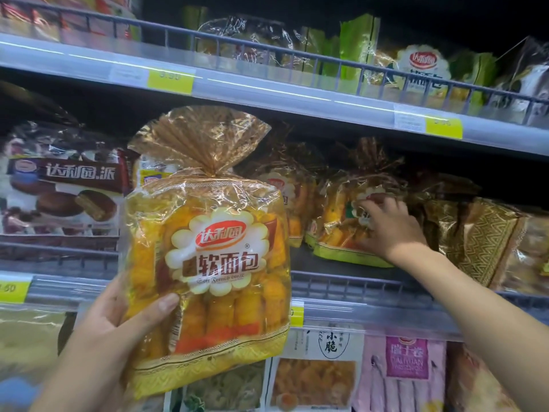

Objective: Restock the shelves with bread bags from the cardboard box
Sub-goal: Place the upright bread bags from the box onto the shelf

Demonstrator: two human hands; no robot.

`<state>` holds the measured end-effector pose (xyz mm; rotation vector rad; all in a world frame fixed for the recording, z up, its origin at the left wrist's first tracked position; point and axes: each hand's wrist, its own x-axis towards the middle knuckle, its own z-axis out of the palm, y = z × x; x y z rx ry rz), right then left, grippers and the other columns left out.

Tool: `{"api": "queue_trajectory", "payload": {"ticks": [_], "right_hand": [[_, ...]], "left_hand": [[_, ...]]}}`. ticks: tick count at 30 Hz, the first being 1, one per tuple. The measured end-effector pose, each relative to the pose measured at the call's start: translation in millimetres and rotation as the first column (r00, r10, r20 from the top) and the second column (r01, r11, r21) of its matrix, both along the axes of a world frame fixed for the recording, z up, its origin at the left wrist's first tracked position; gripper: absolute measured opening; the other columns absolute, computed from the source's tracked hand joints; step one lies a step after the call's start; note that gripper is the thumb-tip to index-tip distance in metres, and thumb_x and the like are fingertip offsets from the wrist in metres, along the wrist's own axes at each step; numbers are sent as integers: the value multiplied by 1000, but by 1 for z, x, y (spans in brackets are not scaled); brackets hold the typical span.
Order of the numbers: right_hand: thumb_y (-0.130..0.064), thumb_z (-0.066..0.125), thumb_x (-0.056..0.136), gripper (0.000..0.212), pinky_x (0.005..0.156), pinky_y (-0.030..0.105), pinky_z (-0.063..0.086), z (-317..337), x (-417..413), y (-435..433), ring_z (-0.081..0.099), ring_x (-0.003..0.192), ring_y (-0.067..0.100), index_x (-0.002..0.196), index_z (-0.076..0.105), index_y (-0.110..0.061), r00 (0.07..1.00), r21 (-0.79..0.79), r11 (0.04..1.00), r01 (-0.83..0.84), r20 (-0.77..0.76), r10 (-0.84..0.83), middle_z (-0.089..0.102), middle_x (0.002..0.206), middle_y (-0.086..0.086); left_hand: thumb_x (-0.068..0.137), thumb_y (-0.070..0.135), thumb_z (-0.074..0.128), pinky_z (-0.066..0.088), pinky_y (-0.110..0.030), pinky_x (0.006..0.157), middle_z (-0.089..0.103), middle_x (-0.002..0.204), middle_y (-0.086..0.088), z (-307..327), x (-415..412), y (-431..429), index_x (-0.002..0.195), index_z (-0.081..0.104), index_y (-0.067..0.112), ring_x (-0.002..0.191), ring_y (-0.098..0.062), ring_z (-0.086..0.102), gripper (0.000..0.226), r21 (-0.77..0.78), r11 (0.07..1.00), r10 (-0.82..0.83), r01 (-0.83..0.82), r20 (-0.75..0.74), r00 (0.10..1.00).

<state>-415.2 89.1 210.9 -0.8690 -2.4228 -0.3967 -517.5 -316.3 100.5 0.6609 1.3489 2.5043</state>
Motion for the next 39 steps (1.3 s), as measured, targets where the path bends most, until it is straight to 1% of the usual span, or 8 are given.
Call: {"api": "queue_trajectory", "payload": {"ticks": [7, 10, 14, 18, 24, 28, 32, 39], "right_hand": [[-40, 66, 94, 13, 64, 20, 49, 6, 41, -90, 64, 70, 4, 105, 68, -34, 760, -304, 720, -624, -451, 468, 71, 89, -17], [-59, 57, 89, 34, 51, 14, 42, 5, 58, -118, 57, 56, 10, 118, 62, -42, 729, -647, 374, -664, -449, 517, 76, 94, -17], [-73, 70, 71, 71, 51, 20, 37, -8, 68, -117, 52, 58, 10, 134, 43, -55, 755, -796, 169, -581, -450, 478, 73, 86, -11], [-63, 75, 77, 63, 49, 21, 34, -6, 66, -109, 48, 56, 8, 133, 51, -47, 774, -778, 177, -603, -517, 367, 62, 78, 4], [-47, 71, 88, 50, 40, 18, 26, 14, 45, -91, 41, 47, 5, 131, 55, -27, 772, -755, 166, -635, -607, 191, 63, 71, -8], [-40, 73, 90, 43, 42, 18, 34, 20, 18, -72, 45, 48, 5, 128, 59, -25, 762, -744, 178, -644, -644, 68, 64, 100, 4], [-36, 70, 93, 40, 47, 22, 45, 14, -9, -61, 54, 59, 12, 128, 58, -21, 753, -733, 208, -648, -657, 35, 67, 107, 7], [-27, 65, 98, 45, 58, 30, 62, -8, -32, -67, 72, 81, 24, 138, 48, -16, 826, -805, 237, -545, -563, -11, 62, 121, 12]], "left_hand": [[78, 7, 66, 61, -58, 70, 76, 114, -15, 15, 13, 21, 121, 71, 19, 93, -38, 76, 46, 5, 990, -142, 142, 1, 990], [81, 11, 67, 64, -51, 70, 76, 113, -18, 26, 20, 37, 122, 71, 16, 92, -36, 77, 42, -36, 975, -217, 218, 32, 976], [75, 21, 73, 61, -53, 83, 77, 110, -17, 48, 23, 55, 121, 72, 14, 94, -35, 76, 46, -140, 965, -217, 224, 61, 974], [84, 34, 76, 55, -66, 92, 78, 105, -17, 74, 19, 70, 121, 69, 12, 98, -41, 74, 44, -318, 932, -170, 174, 43, 985], [86, 54, 72, 60, -43, 89, 79, 106, -2, 120, -10, 94, 126, 67, 19, 96, -24, 76, 53, -546, 838, -146, -3, -228, 963], [91, 72, 51, 53, -38, 94, 69, 121, -9, 144, -26, 119, 122, 66, 13, 108, -30, 66, 69, -711, 485, -68, -510, -612, 788], [97, 69, 42, 47, -40, 98, 60, 137, -18, 148, -34, 142, 132, 54, 5, 126, -37, 56, 74, -661, 213, -113, -719, -748, 654], [96, 34, 62, 49, -43, 102, 48, 146, -22, 120, -34, 153, 148, 37, 3, 125, -38, 57, 66, -619, 191, -207, -762, -784, 585]]}}
